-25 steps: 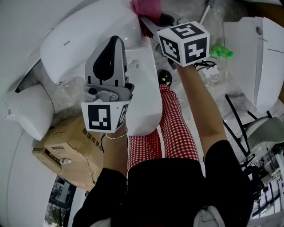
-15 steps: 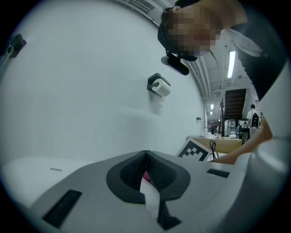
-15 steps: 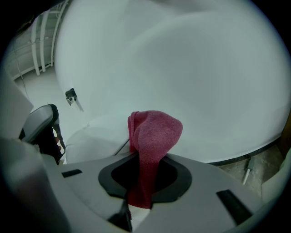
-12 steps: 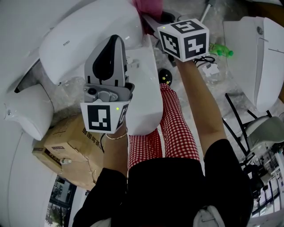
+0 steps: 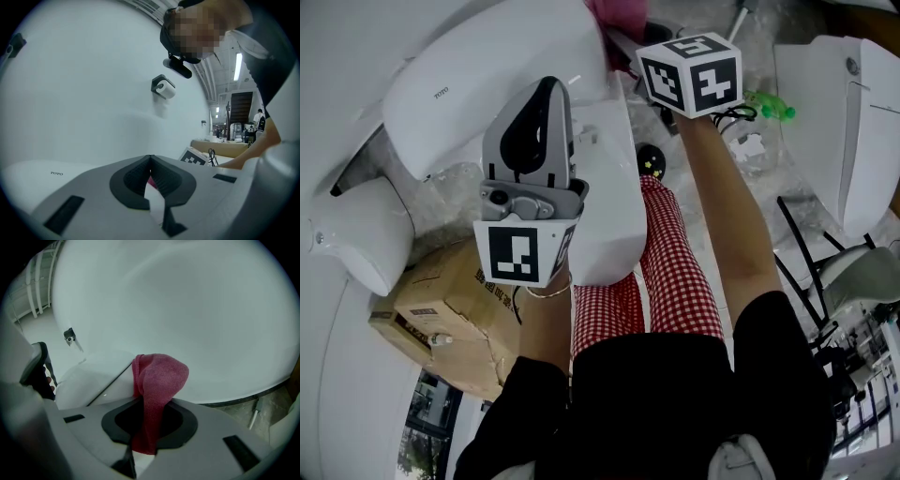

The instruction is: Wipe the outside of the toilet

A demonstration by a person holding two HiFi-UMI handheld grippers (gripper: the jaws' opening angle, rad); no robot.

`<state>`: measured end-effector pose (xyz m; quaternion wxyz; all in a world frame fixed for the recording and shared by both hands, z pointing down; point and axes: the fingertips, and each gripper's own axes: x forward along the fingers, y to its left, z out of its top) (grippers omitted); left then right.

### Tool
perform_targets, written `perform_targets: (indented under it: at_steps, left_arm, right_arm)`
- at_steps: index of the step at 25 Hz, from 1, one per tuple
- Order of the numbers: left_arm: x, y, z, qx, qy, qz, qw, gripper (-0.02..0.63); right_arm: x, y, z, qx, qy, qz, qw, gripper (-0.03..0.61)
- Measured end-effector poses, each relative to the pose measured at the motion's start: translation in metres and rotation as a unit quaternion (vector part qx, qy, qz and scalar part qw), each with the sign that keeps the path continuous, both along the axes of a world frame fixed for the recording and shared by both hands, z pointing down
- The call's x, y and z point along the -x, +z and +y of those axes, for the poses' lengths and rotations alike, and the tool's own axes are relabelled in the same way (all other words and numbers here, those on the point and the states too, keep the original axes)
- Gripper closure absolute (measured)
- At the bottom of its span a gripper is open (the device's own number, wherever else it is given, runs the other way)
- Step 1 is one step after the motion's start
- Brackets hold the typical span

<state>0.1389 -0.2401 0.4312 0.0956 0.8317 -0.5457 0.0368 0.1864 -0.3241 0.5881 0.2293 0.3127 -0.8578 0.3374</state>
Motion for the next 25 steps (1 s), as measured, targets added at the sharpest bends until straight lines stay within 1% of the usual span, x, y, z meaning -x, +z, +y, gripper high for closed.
perform_targets:
  at_steps: [4,16,22,25]
  left_arm:
    - [0.003,-0.004,-0.004,-0.013,-0.007,-0.003,0.9999,0.61]
    - [0.004,-0.001,-0.001,-0.01,-0.006,0.005,0.9999,0.611]
    - [0.004,-0.003,-0.001,-0.013,-0.005,0.008,0.9999,0.611]
    - [0.004,-0.003,-0.001,-0.012,-0.001,0.007,0.9999,0.611]
  right_arm:
    - [0.0,0.009,-0.001,0.004,0.008,0.004,1.0,0.492]
    - [-0.002,0.042,-0.003,0.024,0.021,0.022,0.999,0.492]
    - [-0.002,0.059,-0.004,0.04,0.03,0.009,0.999,0.492]
    - [-0.004,0.069,-0.004,0.047,0.031,0.015,0.998,0.492]
